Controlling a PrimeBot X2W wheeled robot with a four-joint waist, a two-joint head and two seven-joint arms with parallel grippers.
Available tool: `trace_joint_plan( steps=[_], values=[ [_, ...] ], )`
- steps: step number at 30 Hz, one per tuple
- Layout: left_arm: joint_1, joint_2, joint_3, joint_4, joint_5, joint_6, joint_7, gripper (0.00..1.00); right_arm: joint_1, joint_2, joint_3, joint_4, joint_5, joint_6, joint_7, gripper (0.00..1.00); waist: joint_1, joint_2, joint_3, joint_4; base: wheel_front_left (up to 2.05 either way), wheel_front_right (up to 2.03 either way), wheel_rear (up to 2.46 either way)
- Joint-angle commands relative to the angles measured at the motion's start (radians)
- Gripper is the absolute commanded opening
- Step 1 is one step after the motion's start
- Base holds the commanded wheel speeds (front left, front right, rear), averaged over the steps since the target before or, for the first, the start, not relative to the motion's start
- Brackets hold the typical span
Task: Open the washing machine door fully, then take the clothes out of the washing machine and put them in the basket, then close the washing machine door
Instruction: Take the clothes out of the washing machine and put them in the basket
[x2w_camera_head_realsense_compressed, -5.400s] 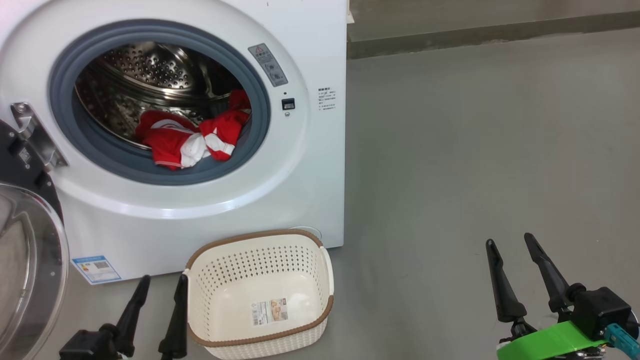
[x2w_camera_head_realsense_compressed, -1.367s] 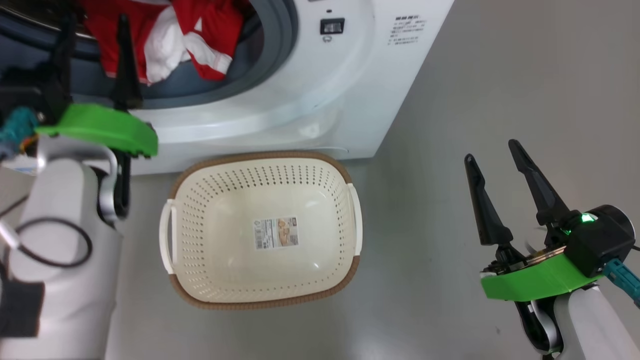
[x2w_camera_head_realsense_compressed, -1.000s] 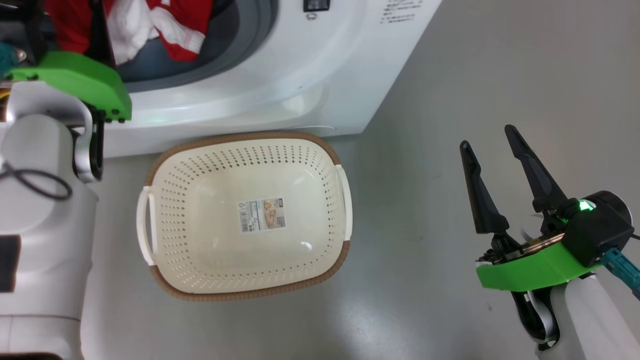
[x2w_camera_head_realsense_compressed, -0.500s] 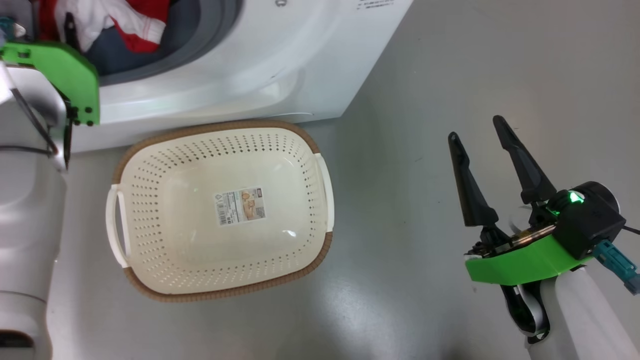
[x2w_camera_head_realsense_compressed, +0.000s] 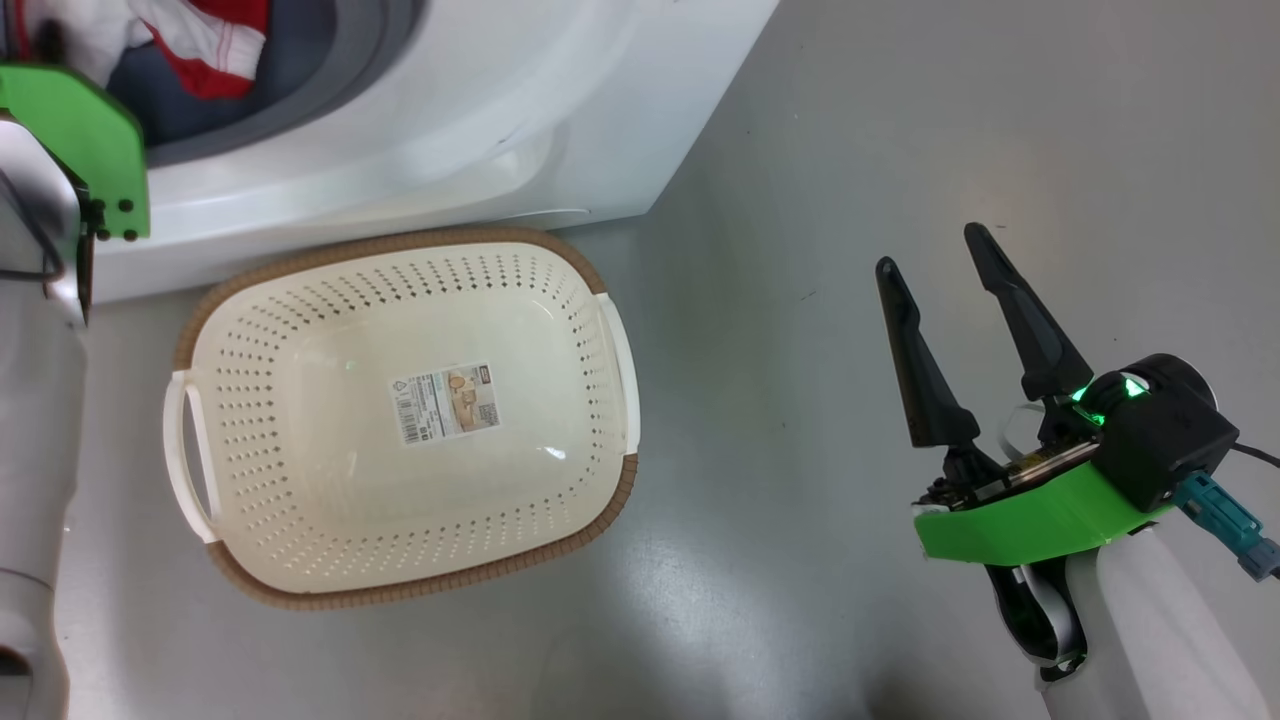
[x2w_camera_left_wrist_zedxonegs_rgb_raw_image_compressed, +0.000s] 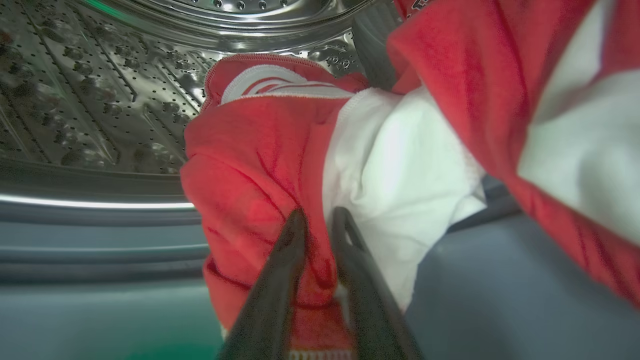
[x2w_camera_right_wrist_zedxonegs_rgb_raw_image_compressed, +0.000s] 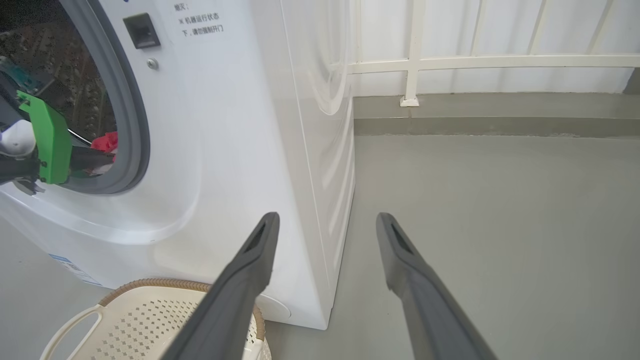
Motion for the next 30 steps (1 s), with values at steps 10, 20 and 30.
trace_joint_plan(
  steps=[10,20,30],
  values=[
    [-0.006,0.049,0.026,-0.022,-0.041,0.005,-0.117,0.0,-0.009,0.006,0.014,-0.012,0.015,0.007,-0.006,1.0,0.0,0.0,-0.006,0.01,0.0,0.0,0.0],
    [0.074,0.012,0.095,-0.062,-0.139,-0.004,-0.32,0.0,-0.004,0.006,0.007,-0.008,0.017,0.007,-0.006,1.0,0.0,0.0,-0.043,0.029,0.0,0.0,0.0],
    [0.24,-0.004,0.161,-0.326,-0.168,-0.012,-0.352,0.0,0.013,0.007,0.004,-0.003,0.016,0.007,-0.006,1.0,0.0,0.0,-0.111,0.054,0.0,0.0,0.0]
  ],
)
